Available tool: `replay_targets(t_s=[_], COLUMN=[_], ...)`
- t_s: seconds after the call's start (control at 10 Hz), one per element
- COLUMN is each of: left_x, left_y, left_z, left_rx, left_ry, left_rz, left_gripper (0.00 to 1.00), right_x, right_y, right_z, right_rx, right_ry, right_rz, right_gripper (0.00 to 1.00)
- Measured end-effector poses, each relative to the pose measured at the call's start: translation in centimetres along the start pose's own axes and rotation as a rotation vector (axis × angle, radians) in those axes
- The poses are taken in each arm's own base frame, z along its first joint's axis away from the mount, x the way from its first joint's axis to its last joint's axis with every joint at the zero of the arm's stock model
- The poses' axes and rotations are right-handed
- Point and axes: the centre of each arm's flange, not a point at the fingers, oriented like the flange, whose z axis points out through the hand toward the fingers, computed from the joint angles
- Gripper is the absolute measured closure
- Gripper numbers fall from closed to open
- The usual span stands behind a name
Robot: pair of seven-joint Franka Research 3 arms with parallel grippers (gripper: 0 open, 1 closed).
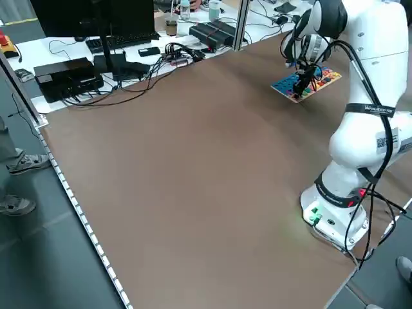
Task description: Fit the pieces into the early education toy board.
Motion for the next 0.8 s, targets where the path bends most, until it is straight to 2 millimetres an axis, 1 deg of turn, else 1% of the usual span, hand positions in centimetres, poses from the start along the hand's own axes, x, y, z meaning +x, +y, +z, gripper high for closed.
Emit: replay_targets(t_s=[0.1, 0.3, 0.5, 0.6, 0.7, 0.8], left_x=[0.0, 0.0, 0.1, 0.2, 0.2, 0.2], left_y=[0.0, 0.0, 0.1, 0.1, 0.1, 0.1], left_z=[0.1, 0.1, 0.1, 0.1, 0.2, 0.3], left_rx=[0.000, 0.000, -0.002, -0.003, -0.003, -0.002], left_ry=[-0.001, -0.001, -0.001, -0.001, -0.001, -0.003], left_rz=[0.000, 0.000, 0.000, -0.001, -0.001, -0.001], left_gripper=[0.74, 0.74, 0.74, 0.74, 0.74, 0.74], right_x=[-0.3, -1.5, -3.6, -4.6, -5.5, -6.2], right_y=[2.0, 6.1, 8.9, 10.3, 11.7, 13.1], right_z=[-2.3, -6.9, -11.8, -13.9, -15.2, -16.1], right_rx=[-0.003, 0.005, -0.003, -0.004, -0.005, -0.005], right_ry=[0.010, 0.023, 0.047, 0.064, 0.066, 0.061], right_rz=[-0.015, -0.035, -0.058, -0.072, -0.080, -0.075], right_gripper=[0.14, 0.10, 0.05, 0.04, 0.04, 0.02])
